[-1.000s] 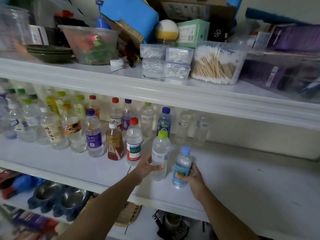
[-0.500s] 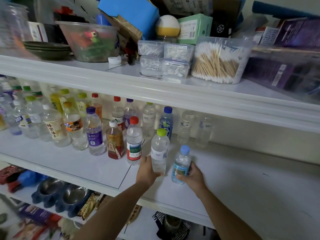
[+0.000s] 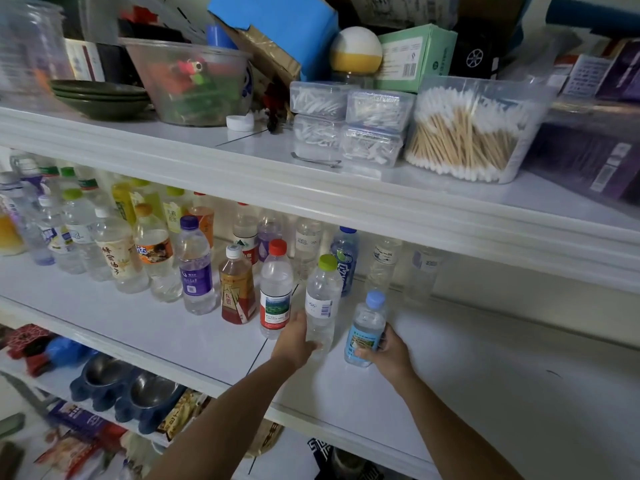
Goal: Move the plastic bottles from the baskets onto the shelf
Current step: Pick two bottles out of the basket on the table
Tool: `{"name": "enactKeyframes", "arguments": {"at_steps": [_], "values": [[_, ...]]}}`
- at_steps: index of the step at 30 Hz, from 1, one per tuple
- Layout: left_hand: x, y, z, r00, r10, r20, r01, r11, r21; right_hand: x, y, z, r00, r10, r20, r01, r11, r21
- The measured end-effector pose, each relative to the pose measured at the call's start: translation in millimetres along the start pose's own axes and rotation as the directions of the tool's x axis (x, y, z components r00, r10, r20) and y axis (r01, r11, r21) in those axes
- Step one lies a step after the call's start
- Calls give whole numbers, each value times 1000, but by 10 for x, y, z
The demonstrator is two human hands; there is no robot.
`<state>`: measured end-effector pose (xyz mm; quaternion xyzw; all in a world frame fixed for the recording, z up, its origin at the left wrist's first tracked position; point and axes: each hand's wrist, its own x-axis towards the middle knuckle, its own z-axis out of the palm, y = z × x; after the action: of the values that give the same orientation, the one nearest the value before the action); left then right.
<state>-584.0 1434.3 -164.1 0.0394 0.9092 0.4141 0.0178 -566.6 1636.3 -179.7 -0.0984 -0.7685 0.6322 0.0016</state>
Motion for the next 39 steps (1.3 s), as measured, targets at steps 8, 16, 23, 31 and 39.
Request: {"name": "enactKeyframes", "arguments": {"at_steps": [8,16,23,31,39], "values": [[94,40,-29,999,25,40,-21,994,-105,59,26,-11,999,18,33,-18,1000,-4],[37,71,-52,995,-3,105,25,977,-212,96,30,-34,998,51,48,-50,998,-34],[-55,148,-84,982,8,187,38,970,-242,-8,11,7,995,59,78,-54,996,-69],[-214,123,-311,971,71,226,-55,996,-77,-311,-245,8,983,-179,-36,150,905,-399],[-587,-121,-862,968,188,169,-239,895,376,-709,-483,213,948,-275,-163,101,741,-664]]}}
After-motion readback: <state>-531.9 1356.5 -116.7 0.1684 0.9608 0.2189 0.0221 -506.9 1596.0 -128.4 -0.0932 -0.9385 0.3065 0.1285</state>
